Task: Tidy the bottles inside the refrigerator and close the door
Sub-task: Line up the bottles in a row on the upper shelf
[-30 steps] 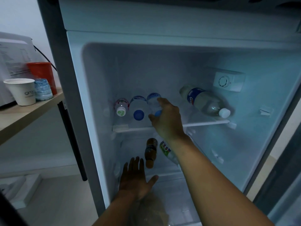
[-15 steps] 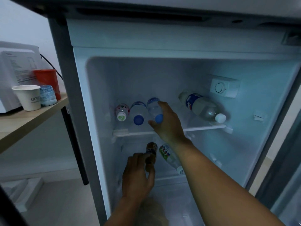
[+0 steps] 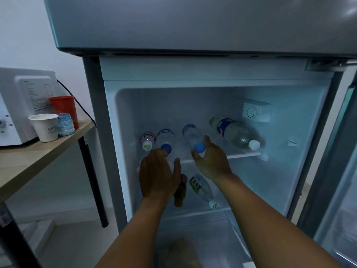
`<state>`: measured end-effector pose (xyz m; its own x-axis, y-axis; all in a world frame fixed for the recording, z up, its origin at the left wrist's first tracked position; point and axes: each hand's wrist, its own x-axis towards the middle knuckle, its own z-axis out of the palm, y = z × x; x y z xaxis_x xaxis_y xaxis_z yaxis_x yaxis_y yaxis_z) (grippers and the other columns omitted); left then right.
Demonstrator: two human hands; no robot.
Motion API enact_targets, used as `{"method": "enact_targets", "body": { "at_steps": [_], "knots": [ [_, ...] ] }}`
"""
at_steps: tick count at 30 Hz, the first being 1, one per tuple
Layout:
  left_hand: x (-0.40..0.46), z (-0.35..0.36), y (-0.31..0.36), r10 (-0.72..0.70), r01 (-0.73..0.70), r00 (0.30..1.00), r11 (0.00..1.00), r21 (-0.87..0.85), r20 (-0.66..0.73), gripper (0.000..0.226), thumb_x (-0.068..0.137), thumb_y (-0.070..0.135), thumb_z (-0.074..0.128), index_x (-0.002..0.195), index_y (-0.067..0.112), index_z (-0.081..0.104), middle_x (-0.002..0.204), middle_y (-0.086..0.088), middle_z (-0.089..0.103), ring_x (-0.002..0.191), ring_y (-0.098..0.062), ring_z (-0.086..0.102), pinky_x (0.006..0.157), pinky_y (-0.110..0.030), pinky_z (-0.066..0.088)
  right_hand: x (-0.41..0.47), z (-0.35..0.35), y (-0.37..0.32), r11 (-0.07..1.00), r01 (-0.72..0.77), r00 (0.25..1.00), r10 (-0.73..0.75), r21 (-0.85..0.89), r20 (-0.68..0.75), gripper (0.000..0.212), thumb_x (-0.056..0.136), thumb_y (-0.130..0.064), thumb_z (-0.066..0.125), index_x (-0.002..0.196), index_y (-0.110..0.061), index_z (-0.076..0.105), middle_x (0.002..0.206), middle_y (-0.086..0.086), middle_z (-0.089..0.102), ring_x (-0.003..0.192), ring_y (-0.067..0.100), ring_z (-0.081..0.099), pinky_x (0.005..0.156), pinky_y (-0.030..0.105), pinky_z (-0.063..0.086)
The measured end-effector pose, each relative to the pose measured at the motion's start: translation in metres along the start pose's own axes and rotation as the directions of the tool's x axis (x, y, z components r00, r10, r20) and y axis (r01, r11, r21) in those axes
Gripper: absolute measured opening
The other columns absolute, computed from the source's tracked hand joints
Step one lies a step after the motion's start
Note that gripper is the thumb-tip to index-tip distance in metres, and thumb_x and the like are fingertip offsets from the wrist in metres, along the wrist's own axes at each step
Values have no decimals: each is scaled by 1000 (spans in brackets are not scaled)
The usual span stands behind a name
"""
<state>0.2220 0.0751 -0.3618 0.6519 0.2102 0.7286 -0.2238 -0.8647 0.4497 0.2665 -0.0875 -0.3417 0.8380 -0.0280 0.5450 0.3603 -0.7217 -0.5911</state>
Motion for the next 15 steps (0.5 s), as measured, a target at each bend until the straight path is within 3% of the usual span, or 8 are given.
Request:
{"method": "enact_targets", "body": {
  "at_steps": [7,9,12,14,15],
  "knots": [
    [4,-12,0,-64,55,983,997,56,173,54,90,58,53,118,12,47,120,-9,57,108,-31,56,84,-39,48,-2,-13,-7,998,-63,992,60,25,113,77,95,-39,58,156,-16,17,144,12,51,132,30,47,108,38,40],
    [7,-14,1,-70,47,974,993,109,215,63,91,61,47,126,9,45,133,-13,49,116,-33,52,91,-41,47,0,-12,-4,998,-61,991,58,27,121,78,95,-40,58,157,-19,15,143,11,52,131,29,47,107,38,41],
    [11,-12,5,-81,15,954,975,223,288,74,95,64,33,134,2,47,153,-17,35,140,-33,33,112,-40,31,0,-15,-3,997,-71,987,64,42,147,79,95,-40,59,157,-22,15,143,8,51,132,25,47,106,33,40],
    [11,-10,2,-66,-33,945,955,296,319,82,94,67,20,140,3,45,154,-14,36,146,-29,24,116,-38,23,-2,-15,-4,997,-59,989,52,44,139,78,95,-39,58,157,-23,15,142,8,52,131,25,47,103,32,40],
    [9,-8,1,-40,-72,946,941,330,321,87,92,69,13,141,4,43,151,-14,41,143,-29,29,115,-38,24,-4,-16,-2,998,-52,991,47,31,128,77,95,-40,57,157,-23,15,140,8,53,130,25,47,100,33,41]
  ]
}}
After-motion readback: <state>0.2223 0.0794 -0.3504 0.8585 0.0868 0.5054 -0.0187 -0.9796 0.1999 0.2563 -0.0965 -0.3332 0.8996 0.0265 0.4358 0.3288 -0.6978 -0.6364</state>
